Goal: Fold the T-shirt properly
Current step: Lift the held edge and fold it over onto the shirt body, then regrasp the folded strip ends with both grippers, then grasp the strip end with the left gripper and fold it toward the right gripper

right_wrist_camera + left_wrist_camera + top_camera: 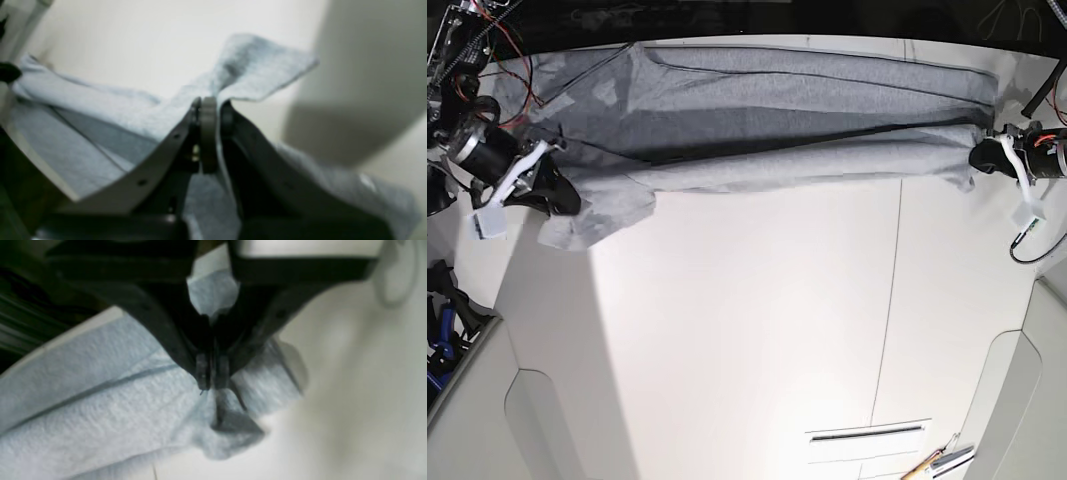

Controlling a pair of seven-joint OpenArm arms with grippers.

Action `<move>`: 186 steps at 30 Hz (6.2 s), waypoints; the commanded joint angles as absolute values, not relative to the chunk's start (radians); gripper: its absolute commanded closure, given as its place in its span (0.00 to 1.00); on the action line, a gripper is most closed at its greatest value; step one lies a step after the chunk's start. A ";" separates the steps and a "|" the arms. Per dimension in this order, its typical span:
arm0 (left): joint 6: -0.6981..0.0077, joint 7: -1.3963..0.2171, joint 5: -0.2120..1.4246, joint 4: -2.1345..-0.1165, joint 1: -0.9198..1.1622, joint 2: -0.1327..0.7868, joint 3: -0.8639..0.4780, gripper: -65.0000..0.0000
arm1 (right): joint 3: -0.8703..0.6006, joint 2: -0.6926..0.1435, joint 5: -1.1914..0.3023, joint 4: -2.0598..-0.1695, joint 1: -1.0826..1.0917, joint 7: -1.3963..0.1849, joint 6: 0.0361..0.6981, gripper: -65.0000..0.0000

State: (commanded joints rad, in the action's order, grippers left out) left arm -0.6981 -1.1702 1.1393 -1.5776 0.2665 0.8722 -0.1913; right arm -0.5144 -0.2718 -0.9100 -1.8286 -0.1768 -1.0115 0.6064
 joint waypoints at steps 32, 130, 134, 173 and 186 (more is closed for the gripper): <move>-0.698 -1.186 1.163 -1.576 0.383 0.889 -0.519 0.44 | -0.749 -0.163 -0.898 -2.145 -0.380 -1.043 0.598 0.55; -0.596 -0.844 0.786 -2.030 0.366 0.376 0.110 0.35 | -0.770 -0.171 -0.920 -1.805 -0.411 -0.997 0.599 0.44; -0.638 -0.869 0.864 -2.030 0.365 0.344 0.110 0.35 | -0.759 -0.171 -0.993 -1.665 -0.408 -0.997 0.600 0.44; -0.677 -0.910 0.863 -2.154 0.363 0.327 -0.030 0.35 | -0.405 -0.117 -0.889 -1.564 -0.272 -0.901 0.617 1.00; -0.632 -1.051 0.865 -2.124 0.387 0.327 -0.287 0.35 | -0.759 -0.500 -0.944 -1.619 -0.272 -0.947 0.613 1.00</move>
